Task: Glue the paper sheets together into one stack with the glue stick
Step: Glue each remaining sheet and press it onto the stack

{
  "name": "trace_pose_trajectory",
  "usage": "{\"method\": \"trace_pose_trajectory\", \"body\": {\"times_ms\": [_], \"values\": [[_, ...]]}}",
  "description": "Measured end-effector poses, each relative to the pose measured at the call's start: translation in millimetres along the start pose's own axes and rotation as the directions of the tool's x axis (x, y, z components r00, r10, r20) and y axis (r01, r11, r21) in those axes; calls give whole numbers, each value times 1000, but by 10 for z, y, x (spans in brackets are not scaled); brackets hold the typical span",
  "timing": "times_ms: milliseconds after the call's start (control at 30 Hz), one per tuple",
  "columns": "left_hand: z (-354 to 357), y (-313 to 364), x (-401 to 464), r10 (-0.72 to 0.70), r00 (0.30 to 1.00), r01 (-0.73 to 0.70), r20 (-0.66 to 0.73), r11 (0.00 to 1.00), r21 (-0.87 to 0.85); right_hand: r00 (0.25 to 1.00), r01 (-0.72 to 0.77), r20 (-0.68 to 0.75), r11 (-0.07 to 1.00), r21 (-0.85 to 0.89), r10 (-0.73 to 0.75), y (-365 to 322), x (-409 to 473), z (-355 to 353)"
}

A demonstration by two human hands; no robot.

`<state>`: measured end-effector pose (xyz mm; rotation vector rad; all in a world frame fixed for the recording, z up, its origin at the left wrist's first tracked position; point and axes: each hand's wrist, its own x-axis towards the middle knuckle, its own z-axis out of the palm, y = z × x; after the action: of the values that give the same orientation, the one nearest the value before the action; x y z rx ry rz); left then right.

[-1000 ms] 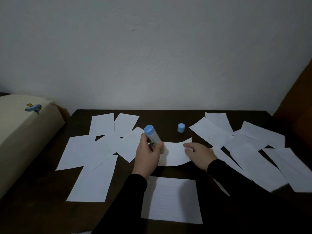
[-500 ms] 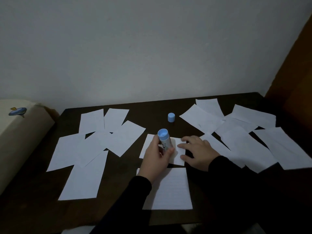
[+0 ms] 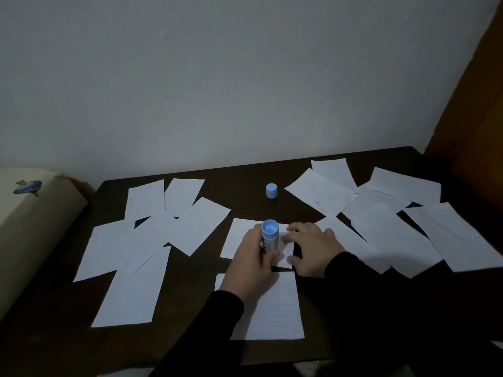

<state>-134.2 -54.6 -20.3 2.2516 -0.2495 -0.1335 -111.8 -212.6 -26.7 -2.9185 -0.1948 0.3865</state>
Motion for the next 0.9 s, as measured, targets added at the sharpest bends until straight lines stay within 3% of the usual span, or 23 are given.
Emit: {"method": "trace_pose_trajectory", "body": {"times_ms": [333,633,900], "values": [[-375,-293,48,-60,990,69,-126,995,70,999,-9,42,1000,-9,9,-40,-4,-70],[-475,-393,45,-91,977,105,-193,993,60,999,23,-32,999,-25,-24,-37,15,-66],[-576,-301,61,-265,868,93,-421,918,-386,1000,-4,-9,998,-69,4,-118,20,-132]]}}
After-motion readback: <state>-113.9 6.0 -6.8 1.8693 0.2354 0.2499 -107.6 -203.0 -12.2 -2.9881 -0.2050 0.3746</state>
